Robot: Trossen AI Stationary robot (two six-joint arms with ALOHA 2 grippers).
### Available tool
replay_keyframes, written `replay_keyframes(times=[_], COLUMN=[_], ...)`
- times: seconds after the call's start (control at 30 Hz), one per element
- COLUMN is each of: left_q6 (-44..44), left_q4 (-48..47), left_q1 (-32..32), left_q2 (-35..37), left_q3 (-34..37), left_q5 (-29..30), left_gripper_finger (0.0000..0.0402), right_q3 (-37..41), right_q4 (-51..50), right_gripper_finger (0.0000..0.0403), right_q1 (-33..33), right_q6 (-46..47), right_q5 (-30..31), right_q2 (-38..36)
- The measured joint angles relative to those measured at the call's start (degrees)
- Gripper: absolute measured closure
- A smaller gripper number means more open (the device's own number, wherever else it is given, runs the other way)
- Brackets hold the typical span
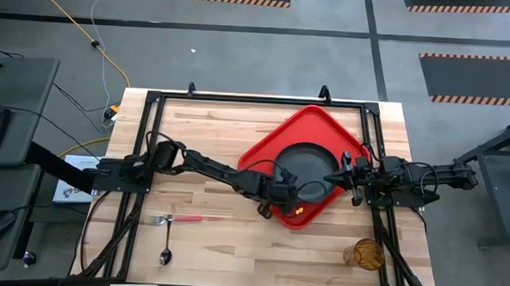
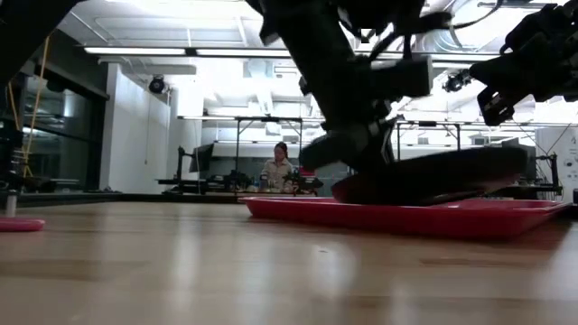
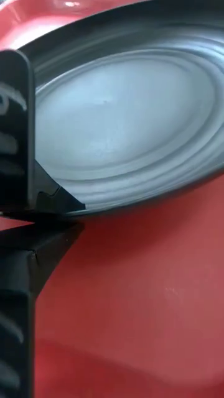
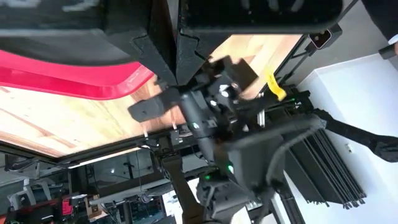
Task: Pick and place plate/cup/fork/spoon on tray
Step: Put the black plate on the red serving tray, then put the yellow cup on the red serving tray to the top right of the plate
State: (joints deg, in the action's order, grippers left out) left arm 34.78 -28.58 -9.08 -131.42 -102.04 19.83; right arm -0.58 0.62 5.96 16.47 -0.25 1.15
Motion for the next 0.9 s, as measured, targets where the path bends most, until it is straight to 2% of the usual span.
replay_keyframes(times=[0.13, 0.37, 0.9], left_q6=[1.63, 1.20, -1.74], left_q4=[-0.19, 1.85, 4.61], left_q1=[1.30, 3.73, 1.83], left_q2=[-0.50, -0.46, -0.40], left_q3=[0.00, -0.02, -0.02], left_q5=[1.89, 0.85, -1.33], left_gripper_finger=[0.0395, 0.0387, 0.0290], right_q3=[0.02, 0.00, 0.02], right_q4=[0.00, 0.00, 0.00], right_gripper_finger=[0.0402, 0.0402, 0.0402], right_q1=[0.00, 0.02, 0.02], right_q6=[0.00, 0.00, 0.00], right_q5=[0.02, 0.02, 0.01], right_q2=[0.00, 0.00, 0.00])
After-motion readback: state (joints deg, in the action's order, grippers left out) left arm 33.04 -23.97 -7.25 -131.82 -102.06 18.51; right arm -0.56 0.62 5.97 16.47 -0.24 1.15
